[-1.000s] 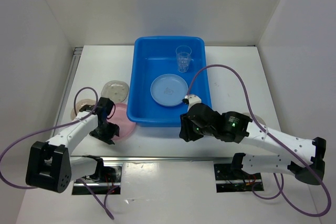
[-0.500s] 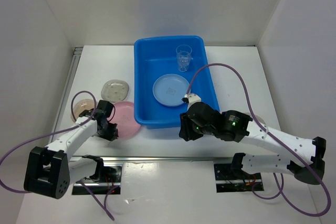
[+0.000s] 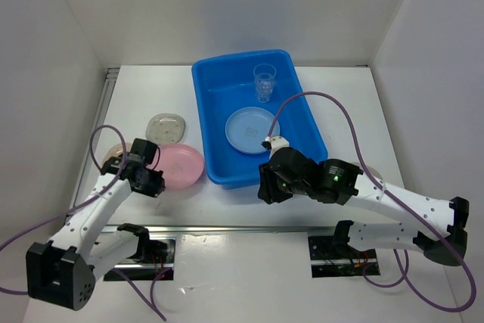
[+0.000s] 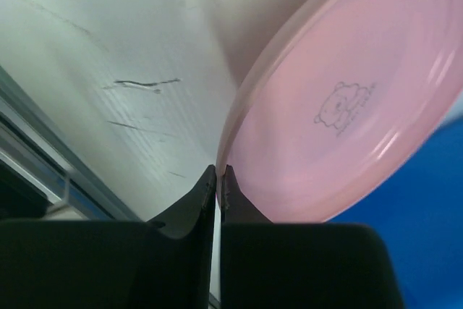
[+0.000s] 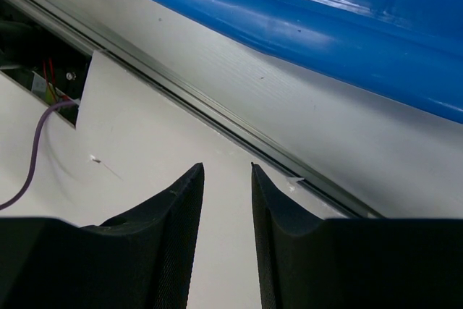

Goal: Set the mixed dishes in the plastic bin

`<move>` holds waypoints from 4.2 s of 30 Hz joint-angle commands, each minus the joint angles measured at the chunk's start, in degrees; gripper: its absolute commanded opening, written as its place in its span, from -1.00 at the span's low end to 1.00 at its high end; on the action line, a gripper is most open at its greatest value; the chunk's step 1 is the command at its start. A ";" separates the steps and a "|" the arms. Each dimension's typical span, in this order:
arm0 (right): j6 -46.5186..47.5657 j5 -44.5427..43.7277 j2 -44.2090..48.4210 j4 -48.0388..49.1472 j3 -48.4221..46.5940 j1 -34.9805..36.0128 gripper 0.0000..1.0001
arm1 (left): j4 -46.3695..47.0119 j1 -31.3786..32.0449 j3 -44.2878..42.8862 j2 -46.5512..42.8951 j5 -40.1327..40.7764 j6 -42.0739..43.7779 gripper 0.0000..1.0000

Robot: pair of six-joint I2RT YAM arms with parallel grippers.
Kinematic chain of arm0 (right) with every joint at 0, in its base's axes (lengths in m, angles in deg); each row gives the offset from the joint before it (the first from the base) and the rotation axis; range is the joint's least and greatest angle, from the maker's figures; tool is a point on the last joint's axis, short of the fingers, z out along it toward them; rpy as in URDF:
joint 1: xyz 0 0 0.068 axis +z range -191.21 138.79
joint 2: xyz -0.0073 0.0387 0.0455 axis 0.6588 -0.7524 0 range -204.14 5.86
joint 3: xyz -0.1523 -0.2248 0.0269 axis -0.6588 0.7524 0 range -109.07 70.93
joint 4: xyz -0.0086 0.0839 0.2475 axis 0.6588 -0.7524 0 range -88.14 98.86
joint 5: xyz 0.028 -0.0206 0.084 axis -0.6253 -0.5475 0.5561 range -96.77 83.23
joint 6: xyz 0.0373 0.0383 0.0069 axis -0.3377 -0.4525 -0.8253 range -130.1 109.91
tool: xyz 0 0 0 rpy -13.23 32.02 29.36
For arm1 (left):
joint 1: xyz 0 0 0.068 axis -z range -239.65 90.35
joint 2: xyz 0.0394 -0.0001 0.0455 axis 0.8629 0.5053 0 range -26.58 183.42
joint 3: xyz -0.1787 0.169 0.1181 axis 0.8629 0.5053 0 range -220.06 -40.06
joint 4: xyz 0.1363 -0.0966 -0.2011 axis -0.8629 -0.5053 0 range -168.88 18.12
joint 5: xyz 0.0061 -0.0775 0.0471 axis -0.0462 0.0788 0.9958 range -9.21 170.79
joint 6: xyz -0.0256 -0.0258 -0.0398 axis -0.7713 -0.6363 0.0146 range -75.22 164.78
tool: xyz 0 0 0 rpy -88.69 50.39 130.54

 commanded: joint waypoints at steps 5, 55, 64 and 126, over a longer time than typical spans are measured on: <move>1.48 -1.06 -0.93 -0.25 -5.51 -0.88 -0.23 | -6.51 0.09 -17.73 -4.37 11.42 0.21 -1.00; 7.11 -1.50 -21.68 2.31 -8.41 -53.19 -0.17 | 13.35 15.30 -60.29 60.23 1.50 46.26 -0.37; 4.74 4.29 -19.31 2.30 -4.73 -50.02 -0.24 | 12.74 15.30 -64.84 54.70 0.88 47.93 0.20; 2.62 -8.27 -7.45 -4.64 -9.64 -46.32 -0.04 | 18.54 -18.01 -51.32 63.48 1.94 67.88 -0.14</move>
